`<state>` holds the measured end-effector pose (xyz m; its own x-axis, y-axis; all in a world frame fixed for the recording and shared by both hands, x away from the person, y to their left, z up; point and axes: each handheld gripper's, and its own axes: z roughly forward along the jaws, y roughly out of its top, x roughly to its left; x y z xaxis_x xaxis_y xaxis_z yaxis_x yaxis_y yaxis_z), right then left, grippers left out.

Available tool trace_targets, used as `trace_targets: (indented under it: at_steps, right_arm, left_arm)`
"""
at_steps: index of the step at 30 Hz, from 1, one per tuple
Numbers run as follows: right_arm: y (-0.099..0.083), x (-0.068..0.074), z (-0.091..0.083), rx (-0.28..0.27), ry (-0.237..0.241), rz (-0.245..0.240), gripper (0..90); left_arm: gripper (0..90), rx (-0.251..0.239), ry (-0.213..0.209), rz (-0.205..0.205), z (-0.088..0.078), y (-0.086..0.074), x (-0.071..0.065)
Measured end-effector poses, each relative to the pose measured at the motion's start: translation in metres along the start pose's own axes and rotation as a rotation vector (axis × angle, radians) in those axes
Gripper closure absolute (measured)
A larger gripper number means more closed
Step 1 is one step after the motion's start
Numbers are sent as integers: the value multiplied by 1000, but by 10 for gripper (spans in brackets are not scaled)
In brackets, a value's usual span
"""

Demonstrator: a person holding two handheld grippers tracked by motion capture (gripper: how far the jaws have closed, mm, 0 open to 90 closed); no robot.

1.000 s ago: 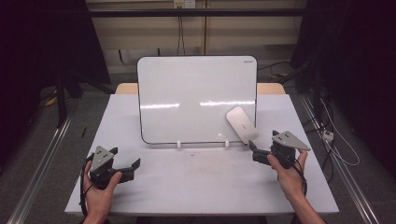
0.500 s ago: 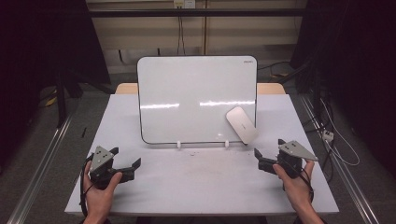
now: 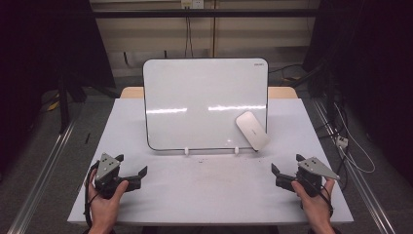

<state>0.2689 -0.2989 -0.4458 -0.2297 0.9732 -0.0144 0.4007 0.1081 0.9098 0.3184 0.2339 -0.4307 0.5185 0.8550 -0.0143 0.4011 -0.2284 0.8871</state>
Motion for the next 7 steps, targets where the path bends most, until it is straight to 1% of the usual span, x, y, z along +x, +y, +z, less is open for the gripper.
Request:
trace_targets:
  at_steps: [1,3,4,5,7]
  right_arm:
    - [-1,-1,-1,4,-7,-3,66]
    - [-2,-1,-1,-1,-4,-2,61]
    - [-3,-1,0,2,-7,0,64]
    - [-3,-1,2,11,-6,0,65]
    - [-3,0,4,17,0,-1,65]
  left_arm:
    - [67,5,-3,2,0,0,0]
    - [67,4,-4,-4,1,-1,-1]
    - [68,14,-5,0,2,-2,-2]
    - [68,17,-15,-2,3,-2,-3]
    - [68,13,-16,-8,3,-2,-3]
